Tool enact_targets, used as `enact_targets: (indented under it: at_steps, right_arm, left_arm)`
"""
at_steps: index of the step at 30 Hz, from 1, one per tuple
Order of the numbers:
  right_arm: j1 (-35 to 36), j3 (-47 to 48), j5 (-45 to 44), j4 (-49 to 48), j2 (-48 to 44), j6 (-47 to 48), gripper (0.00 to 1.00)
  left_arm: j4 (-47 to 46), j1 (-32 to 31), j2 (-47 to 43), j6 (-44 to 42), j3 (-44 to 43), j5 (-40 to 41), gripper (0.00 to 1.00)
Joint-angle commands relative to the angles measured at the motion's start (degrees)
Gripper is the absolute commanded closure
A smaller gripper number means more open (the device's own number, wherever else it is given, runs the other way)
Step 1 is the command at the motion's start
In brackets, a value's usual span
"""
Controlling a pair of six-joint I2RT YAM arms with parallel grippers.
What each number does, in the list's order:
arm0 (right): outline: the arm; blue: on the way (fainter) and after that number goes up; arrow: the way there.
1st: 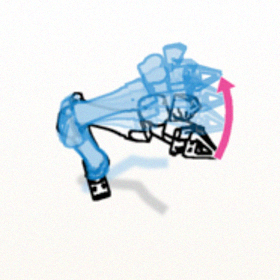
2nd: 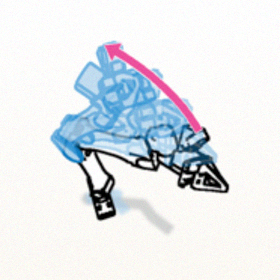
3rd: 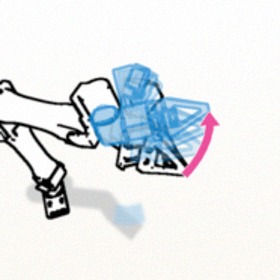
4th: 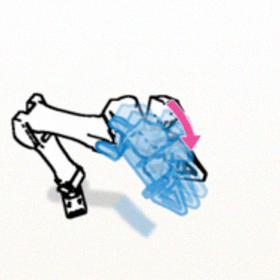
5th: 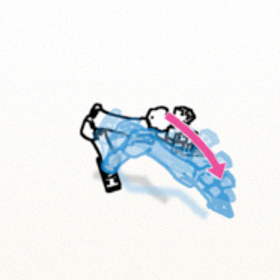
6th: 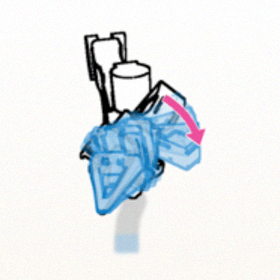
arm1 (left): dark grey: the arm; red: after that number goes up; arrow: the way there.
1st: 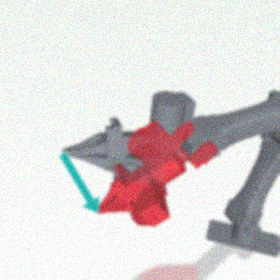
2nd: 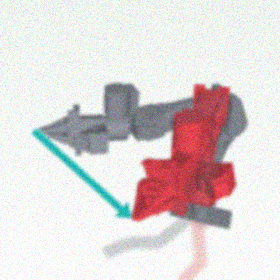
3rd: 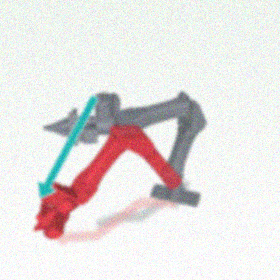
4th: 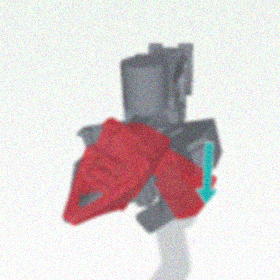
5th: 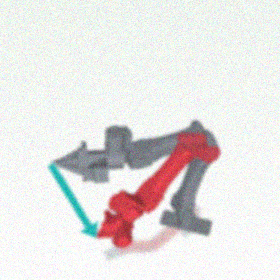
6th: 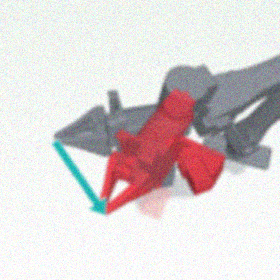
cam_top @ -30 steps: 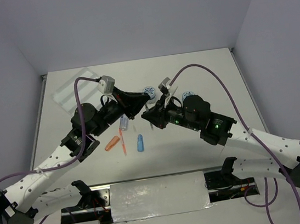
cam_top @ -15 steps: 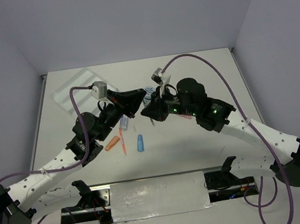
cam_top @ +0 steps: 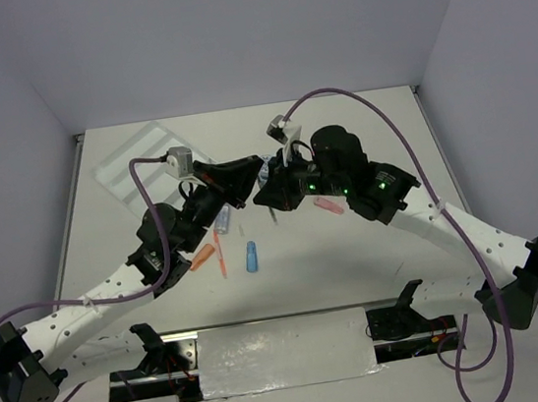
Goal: Sort the stationery into containers
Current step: Close the pen cap on the pen.
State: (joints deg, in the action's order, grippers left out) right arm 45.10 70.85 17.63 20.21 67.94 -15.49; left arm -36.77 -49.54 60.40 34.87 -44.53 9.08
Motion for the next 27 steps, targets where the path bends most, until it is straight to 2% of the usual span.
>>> enact_targets:
  at_steps: [1, 3, 4, 7, 8, 9, 10, 11, 13, 14, 16, 17, 24, 25, 27]
  right_arm:
    - [-5.0, 13.7, -8.7, -29.6, -0.2, -1.5, 1.0]
    - [-5.0, 14.1, -7.1, -28.9, 0.1, -1.0, 1.0]
    - [-4.9, 13.5, -3.5, -29.0, 0.1, -1.0, 1.0]
    - [-3.4, 6.1, 1.6, -31.3, -1.6, 0.2, 1.0]
    - [-2.0, 1.0, 2.4, -32.2, -2.8, 0.6, 1.0]
    - [-1.2, -1.5, 2.4, -32.7, -3.3, 0.8, 1.0]
    - [-0.5, -4.1, 2.2, -34.3, -4.0, 0.5, 1.0]
    - [-0.2, -8.9, 1.5, -35.2, -4.2, 0.0, 1.0]
    - [0.5, -13.0, 0.9, -37.3, -4.0, -2.2, 1.0]
    - [0.5, -15.8, 0.7, -38.9, -3.3, -3.1, 1.0]
    - [0.9, -17.9, 1.4, -40.4, -1.4, -4.6, 1.0]
    - [1.0, -18.0, 1.3, -40.3, -0.6, -4.9, 1.0]
    - [1.7, -16.8, -4.1, -41.4, 9.2, -10.9, 1.0]
    - [1.7, -15.8, -5.4, -42.0, 11.6, -12.1, 1.0]
    - [1.7, -14.3, -10.5, -42.9, 14.3, -17.7, 1.0]
  left_arm:
    - [18.8, -7.5, 3.4, 2.3, 5.6, -18.1, 1.0]
    - [21.3, -7.5, 2.5, 2.1, 5.0, -16.4, 1.0]
    - [22.9, -7.6, 1.4, 1.4, 4.2, -15.1, 1.0]
    - [33.2, -7.4, -0.5, -0.1, -2.2, -6.3, 1.0]
    - [36.0, -7.4, -1.0, -0.2, -6.7, 0.0, 1.0]
    - [39.0, -7.4, -1.2, -0.4, -8.9, 3.0, 1.0]
    - [43.1, -7.4, -1.6, -1.3, -11.3, 5.6, 0.96]
    - [44.7, -7.4, -1.8, -1.6, -15.6, 9.6, 0.79]
    - [47.4, -7.3, -2.2, -2.6, -19.4, 12.9, 0.53]
    - [47.8, -7.3, -2.4, -3.0, -22.8, 14.2, 0.27]
    - [48.6, -7.3, -2.8, -4.4, -25.8, 17.7, 0.12]
    - [49.2, -7.3, -2.9, -5.2, -28.8, 18.9, 0.01]
    - [53.7, -7.3, -10.6, -8.5, -36.9, 36.0, 0.01]
    - [55.7, -7.4, -11.5, -7.5, -37.6, 40.9, 0.01]
    - [62.0, -7.3, -14.3, -5.1, -37.5, 44.3, 0.01]
